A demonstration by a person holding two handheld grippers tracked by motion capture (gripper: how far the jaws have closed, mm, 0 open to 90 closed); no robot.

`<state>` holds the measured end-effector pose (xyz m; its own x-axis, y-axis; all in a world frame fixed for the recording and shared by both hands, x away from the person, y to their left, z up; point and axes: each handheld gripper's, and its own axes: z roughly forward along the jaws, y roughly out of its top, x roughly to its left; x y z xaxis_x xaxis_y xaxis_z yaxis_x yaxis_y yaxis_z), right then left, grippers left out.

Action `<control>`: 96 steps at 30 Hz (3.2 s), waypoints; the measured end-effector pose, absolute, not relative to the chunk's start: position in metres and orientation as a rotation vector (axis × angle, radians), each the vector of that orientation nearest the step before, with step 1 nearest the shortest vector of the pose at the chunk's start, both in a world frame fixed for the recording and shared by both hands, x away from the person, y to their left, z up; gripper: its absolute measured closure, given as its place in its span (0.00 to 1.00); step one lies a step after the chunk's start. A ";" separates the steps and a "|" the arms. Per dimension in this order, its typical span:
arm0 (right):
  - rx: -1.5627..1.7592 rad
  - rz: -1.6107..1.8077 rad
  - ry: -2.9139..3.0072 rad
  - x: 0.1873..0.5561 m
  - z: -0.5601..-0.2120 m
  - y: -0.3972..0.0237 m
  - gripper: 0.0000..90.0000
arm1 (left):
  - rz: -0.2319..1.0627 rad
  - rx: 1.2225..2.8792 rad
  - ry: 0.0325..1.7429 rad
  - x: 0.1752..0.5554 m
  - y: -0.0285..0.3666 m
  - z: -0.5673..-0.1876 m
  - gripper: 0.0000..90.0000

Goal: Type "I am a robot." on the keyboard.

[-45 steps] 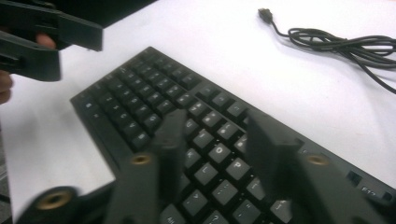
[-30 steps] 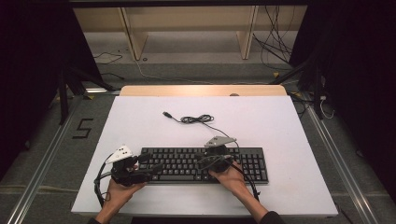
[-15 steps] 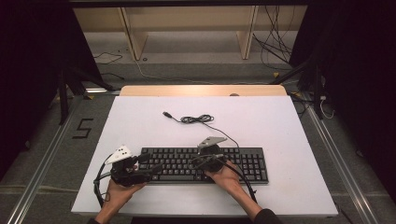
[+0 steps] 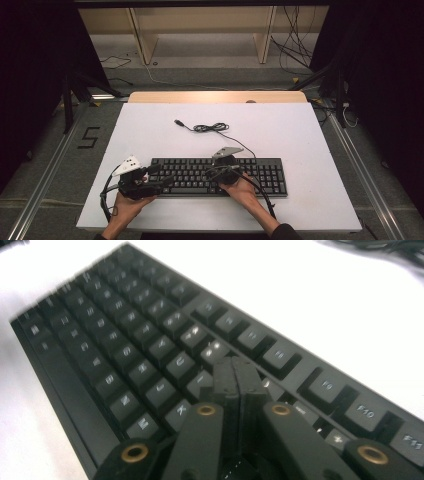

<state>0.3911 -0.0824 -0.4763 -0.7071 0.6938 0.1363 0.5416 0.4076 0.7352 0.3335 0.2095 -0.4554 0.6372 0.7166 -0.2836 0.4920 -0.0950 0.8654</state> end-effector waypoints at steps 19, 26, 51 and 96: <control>1.059 1.390 2.408 0.373 -0.456 -0.097 0.47 | 0.266 1.726 0.989 0.333 0.213 -0.455 0.29; 1.032 1.441 2.418 0.368 -0.453 -0.093 0.38 | 0.271 1.719 0.992 0.333 0.214 -0.454 0.29; 0.989 1.464 2.449 0.364 -0.452 -0.076 0.37 | 0.284 1.705 0.994 0.333 0.216 -0.453 0.28; 0.962 1.248 2.603 0.367 -0.479 -0.032 1.00 | 0.298 1.698 1.008 0.334 0.218 -0.454 0.28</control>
